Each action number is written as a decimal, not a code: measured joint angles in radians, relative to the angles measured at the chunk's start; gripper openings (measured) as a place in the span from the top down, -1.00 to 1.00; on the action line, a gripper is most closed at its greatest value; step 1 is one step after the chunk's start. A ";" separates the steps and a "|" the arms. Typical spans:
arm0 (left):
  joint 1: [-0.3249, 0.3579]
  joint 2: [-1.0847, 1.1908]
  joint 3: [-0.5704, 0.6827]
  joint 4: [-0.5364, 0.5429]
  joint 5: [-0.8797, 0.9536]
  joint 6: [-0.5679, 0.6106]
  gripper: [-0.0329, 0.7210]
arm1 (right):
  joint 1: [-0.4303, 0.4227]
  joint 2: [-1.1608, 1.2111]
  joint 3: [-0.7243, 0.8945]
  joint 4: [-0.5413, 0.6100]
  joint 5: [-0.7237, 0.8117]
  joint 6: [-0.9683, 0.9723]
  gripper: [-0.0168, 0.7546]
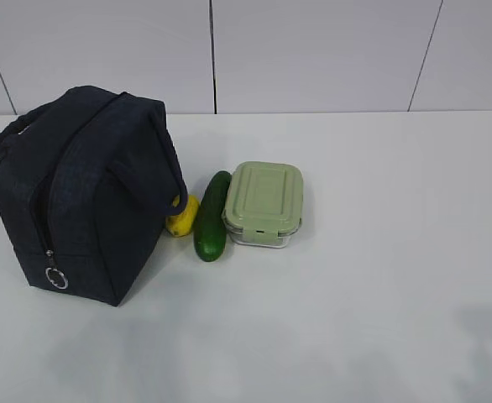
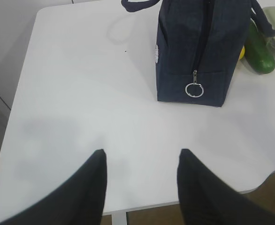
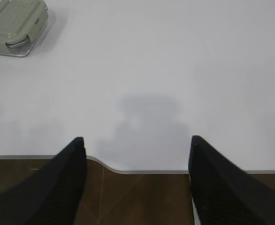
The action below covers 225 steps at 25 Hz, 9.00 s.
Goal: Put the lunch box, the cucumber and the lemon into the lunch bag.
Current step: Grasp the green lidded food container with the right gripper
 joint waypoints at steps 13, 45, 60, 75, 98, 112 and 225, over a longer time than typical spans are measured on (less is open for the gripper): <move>0.000 0.000 0.000 0.000 0.000 0.000 -0.04 | 0.000 0.191 -0.029 0.208 -0.163 0.001 -0.36; 0.000 0.000 0.000 0.000 0.000 0.000 0.03 | -0.133 1.616 -0.410 1.339 0.020 -0.914 -0.36; 0.000 0.000 0.000 0.000 0.000 0.000 0.03 | -0.133 1.930 -0.584 1.442 0.024 -1.027 -0.37; 0.000 0.000 0.000 0.000 0.000 0.000 0.03 | -0.077 2.164 -0.656 1.567 0.018 -1.126 -0.37; 0.000 0.000 0.000 0.000 0.000 0.000 0.03 | 0.012 2.316 -0.825 1.582 0.016 -1.103 -0.68; 0.000 0.000 0.000 0.000 0.000 0.000 0.03 | 0.012 2.398 -0.872 1.611 0.014 -1.092 -0.63; 0.000 0.000 0.000 0.000 0.000 0.000 0.03 | 0.115 2.404 -0.984 1.516 -0.084 -0.917 -0.28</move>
